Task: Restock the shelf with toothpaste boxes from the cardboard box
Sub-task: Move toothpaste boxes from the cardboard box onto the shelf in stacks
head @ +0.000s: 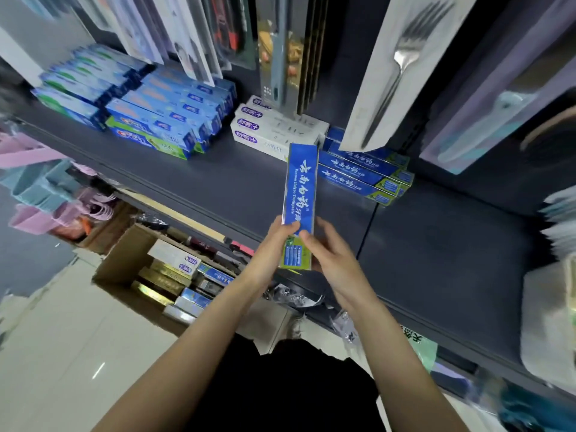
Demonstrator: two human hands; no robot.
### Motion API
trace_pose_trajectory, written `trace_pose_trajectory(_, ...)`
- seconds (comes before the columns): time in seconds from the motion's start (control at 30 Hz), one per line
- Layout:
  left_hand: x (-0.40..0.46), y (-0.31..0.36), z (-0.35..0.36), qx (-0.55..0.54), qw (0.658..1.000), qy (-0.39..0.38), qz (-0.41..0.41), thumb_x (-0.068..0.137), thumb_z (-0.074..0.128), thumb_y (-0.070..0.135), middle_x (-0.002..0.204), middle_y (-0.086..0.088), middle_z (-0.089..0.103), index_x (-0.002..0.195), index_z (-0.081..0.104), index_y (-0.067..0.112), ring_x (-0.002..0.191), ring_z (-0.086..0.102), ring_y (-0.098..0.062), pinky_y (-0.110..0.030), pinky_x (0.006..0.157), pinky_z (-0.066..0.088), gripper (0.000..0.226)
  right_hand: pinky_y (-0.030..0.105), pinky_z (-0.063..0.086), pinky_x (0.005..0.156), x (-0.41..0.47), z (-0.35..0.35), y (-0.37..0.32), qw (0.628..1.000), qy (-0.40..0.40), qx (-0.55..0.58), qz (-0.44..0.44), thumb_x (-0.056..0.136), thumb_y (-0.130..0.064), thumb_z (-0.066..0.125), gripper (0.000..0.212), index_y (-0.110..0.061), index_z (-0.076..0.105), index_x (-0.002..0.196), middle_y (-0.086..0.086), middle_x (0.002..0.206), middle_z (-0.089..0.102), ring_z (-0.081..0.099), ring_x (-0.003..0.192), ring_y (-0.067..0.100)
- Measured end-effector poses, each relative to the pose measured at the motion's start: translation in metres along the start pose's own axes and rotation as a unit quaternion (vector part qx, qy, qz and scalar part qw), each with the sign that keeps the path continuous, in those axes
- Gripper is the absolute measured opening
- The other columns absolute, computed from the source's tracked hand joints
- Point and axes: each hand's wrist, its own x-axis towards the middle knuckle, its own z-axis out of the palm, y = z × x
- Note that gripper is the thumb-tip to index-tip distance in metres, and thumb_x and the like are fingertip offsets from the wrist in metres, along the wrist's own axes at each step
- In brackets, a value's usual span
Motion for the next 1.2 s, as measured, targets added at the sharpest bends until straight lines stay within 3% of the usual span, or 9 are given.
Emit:
trace_pose_trajectory(0.1, 0.021, -0.021, 0.0, 0.251, 0.962, 0.029, 0.105, 0.09, 0.04, 0.06, 0.14, 0.0, 0.047, 0.127, 0.051, 0.038, 0.135, 0.036, -0.02, -0.043, 0.113, 0.026, 0.044, 0.036, 0.05, 0.092, -0.002, -0.036, -0.008, 0.979, 0.066, -0.185, -0.06, 0.089, -0.025, 0.063, 0.044, -0.024, 0.051, 0.132, -0.007, 0.112, 0.069, 0.065, 0.104, 0.012)
trace_pose_trajectory(0.23, 0.029, -0.038, -0.024, 0.54, 0.824, 0.123, 0.122, 0.093, 0.047, 0.047, 0.149, -0.001, 0.035, 0.141, 0.039, 0.019, 0.14, 0.025, -0.022, -0.036, 0.116, 0.014, 0.056, 0.041, 0.044, 0.089, 0.016, -0.089, -0.025, 0.823, 0.133, -0.55, -0.055, 0.085, -0.036, 0.065, 0.058, -0.036, 0.043, 0.139, 0.003, 0.112, 0.067, 0.059, 0.107, 0.031)
trace_pose_trajectory(0.3, 0.027, -0.043, -0.037, 0.603, 0.785, 0.109, 0.095, 0.091, 0.048, 0.047, 0.15, -0.001, 0.034, 0.143, 0.036, 0.021, 0.14, 0.025, -0.023, -0.042, 0.117, 0.01, 0.059, 0.042, 0.046, 0.087, 0.034, -0.103, -0.029, 0.765, 0.135, -0.626, -0.063, 0.086, -0.032, 0.066, 0.057, -0.036, 0.044, 0.138, 0.007, 0.116, 0.065, 0.058, 0.106, 0.035)
trace_pose_trajectory(0.43, 0.024, -0.048, -0.054, 0.658, 0.745, 0.088, 0.07, 0.091, 0.048, 0.045, 0.152, 0.002, 0.031, 0.146, 0.027, 0.022, 0.142, 0.023, -0.019, -0.048, 0.118, 0.006, 0.064, 0.046, 0.05, 0.081, 0.073, -0.122, -0.022, 0.719, 0.164, -0.666, -0.114, 0.085, -0.019, 0.066, 0.054, -0.027, 0.05, 0.135, 0.006, 0.126, 0.055, 0.045, 0.117, 0.034)
trace_pose_trajectory(0.57, 0.021, -0.052, -0.063, 0.637, 0.763, 0.073, 0.077, 0.091, 0.05, 0.042, 0.152, 0.0, 0.032, 0.148, 0.023, 0.021, 0.143, 0.022, -0.017, -0.045, 0.119, 0.01, 0.067, 0.052, 0.047, 0.086, 0.092, -0.122, -0.007, 0.713, 0.239, -0.648, -0.118, 0.081, -0.013, 0.069, 0.044, -0.014, 0.06, 0.124, 0.017, 0.122, 0.051, 0.044, 0.112, 0.04)
trace_pose_trajectory(0.73, -0.001, -0.052, -0.086, 0.563, 0.785, 0.198, 0.164, 0.085, 0.042, 0.047, 0.114, 0.002, 0.065, 0.123, 0.057, 0.021, 0.109, 0.057, -0.021, -0.038, 0.097, 0.043, 0.048, 0.049, 0.042, 0.085, 0.069, -0.077, 0.013, 0.702, 0.287, -0.607, -0.238, 0.079, -0.007, 0.064, 0.036, -0.008, 0.061, 0.115, 0.02, 0.117, 0.055, 0.049, 0.103, 0.042)
trace_pose_trajectory(0.87, -0.042, -0.06, -0.136, 0.432, 0.841, 0.283, 0.164, 0.086, 0.049, 0.035, 0.078, 0.016, 0.059, 0.101, 0.062, 0.024, 0.076, 0.054, -0.007, -0.02, 0.065, 0.042, 0.023, 0.04, 0.049, 0.074, 0.03, 0.003, 0.031, 0.757, 0.181, -0.54, -0.32, 0.084, -0.009, 0.059, 0.025, -0.012, 0.065, 0.108, 0.01, 0.104, 0.064, 0.058, 0.092, 0.031)
trace_pose_trajectory(1.0, -0.081, -0.086, -0.225, 0.455, 0.854, 0.233, 0.102, 0.086, 0.053, 0.027, 0.08, 0.017, 0.06, 0.103, 0.063, 0.024, 0.077, 0.05, 0.0, -0.016, 0.065, 0.04, 0.02, 0.033, 0.049, 0.066, 0.018, 0.085, 0.06, 0.827, 0.005, -0.531, -0.186, 0.088, -0.017, 0.057, 0.02, -0.02, 0.065, 0.107, -0.002, 0.092, 0.069, 0.065, 0.08, 0.021)
trace_pose_trajectory(1.2, -0.1, -0.122, -0.343, 0.515, 0.831, 0.179, -0.11, 0.081, 0.066, 0.032, 0.097, 0.016, 0.065, 0.113, 0.062, 0.03, 0.098, 0.059, -0.012, -0.027, 0.08, 0.047, 0.032, 0.031, 0.045, 0.077, 0.058, 0.177, 0.143, 0.773, -0.173, -0.61, 0.012, 0.093, -0.025, 0.05, 0.03, -0.022, 0.055, 0.123, -0.001, 0.115, 0.063, 0.06, 0.102, 0.021)
